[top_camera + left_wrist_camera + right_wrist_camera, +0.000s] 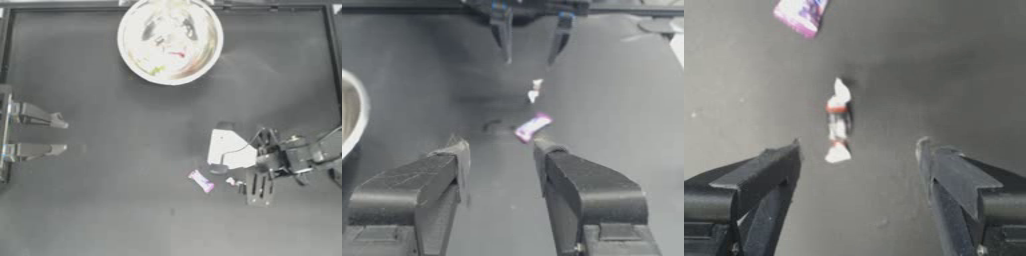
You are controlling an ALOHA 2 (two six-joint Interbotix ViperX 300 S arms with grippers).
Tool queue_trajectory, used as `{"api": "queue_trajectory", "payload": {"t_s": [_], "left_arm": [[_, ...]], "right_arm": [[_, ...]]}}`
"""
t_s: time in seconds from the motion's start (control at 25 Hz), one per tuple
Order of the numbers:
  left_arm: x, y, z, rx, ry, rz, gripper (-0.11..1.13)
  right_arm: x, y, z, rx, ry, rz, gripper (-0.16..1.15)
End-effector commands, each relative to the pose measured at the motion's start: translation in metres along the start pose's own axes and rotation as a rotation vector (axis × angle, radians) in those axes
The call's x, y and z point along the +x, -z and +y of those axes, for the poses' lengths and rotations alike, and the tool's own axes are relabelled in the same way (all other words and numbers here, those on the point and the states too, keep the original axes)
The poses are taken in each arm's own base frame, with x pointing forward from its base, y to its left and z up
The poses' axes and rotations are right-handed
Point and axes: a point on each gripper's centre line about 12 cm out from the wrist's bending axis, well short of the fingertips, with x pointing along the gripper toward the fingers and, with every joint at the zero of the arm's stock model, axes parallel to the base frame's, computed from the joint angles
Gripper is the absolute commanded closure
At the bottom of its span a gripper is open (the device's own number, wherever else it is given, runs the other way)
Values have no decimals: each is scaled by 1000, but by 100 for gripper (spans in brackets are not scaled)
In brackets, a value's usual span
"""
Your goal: Put candies in bowl
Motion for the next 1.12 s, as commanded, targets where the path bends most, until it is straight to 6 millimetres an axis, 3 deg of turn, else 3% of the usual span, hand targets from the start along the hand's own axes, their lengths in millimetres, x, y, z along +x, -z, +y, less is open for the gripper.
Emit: {"api": "queue_trajectory", "payload": {"t_s": [0.04,0.44,0.88,1.12], "left_arm": [[0,-6,0,-12,-3,-20,21],[0,-5,0,-20,-2,-18,21],[0,-7,0,-32,-1,-23,21],[0,-7,0,-37,-1,-23,21]], "right_arm": [[4,-3,3,4,-18,-24,0],[32,0,5,1,-11,22,1],[44,2,7,2,-23,17,2],[47,4,7,8,-27,29,18]]}}
